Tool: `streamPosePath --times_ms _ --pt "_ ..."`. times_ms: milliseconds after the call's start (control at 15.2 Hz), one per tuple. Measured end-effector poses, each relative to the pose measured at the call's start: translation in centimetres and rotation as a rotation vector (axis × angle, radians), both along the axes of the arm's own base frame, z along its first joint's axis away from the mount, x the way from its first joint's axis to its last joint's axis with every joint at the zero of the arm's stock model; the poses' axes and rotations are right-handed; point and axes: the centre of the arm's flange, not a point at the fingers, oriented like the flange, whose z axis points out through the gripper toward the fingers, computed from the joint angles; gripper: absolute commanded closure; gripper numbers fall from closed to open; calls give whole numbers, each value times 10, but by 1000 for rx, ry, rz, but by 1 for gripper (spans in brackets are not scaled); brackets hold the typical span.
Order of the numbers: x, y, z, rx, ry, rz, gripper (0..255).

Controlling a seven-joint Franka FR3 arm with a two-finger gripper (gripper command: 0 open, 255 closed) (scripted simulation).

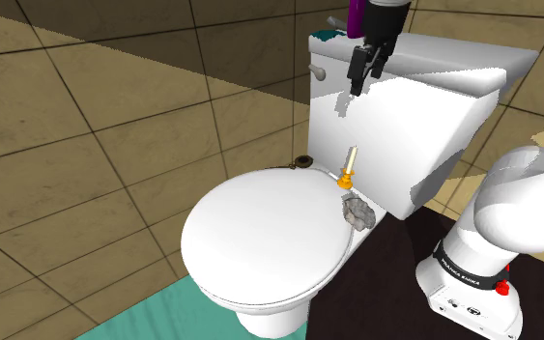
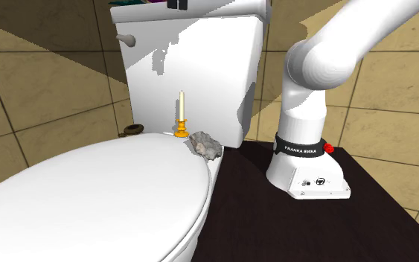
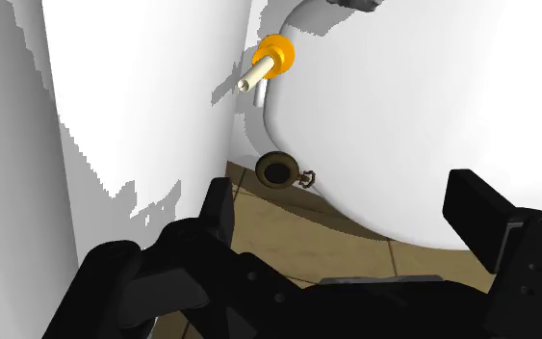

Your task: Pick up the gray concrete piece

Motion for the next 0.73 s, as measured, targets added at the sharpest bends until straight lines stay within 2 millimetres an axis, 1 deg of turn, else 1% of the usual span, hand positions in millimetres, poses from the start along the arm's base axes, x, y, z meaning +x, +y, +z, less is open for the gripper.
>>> streamPosePath --times_ms 66,198,528,594,726 --pt "0 0 0 0 0 0 0" --pt "-4 6 -14 -16 -3 -50 0" --pt "-16 35 -71 -76 -17 -257 0" --pt "-20 42 -85 -88 -20 -301 0" --pt "-21 53 -114 -114 -25 -389 0"
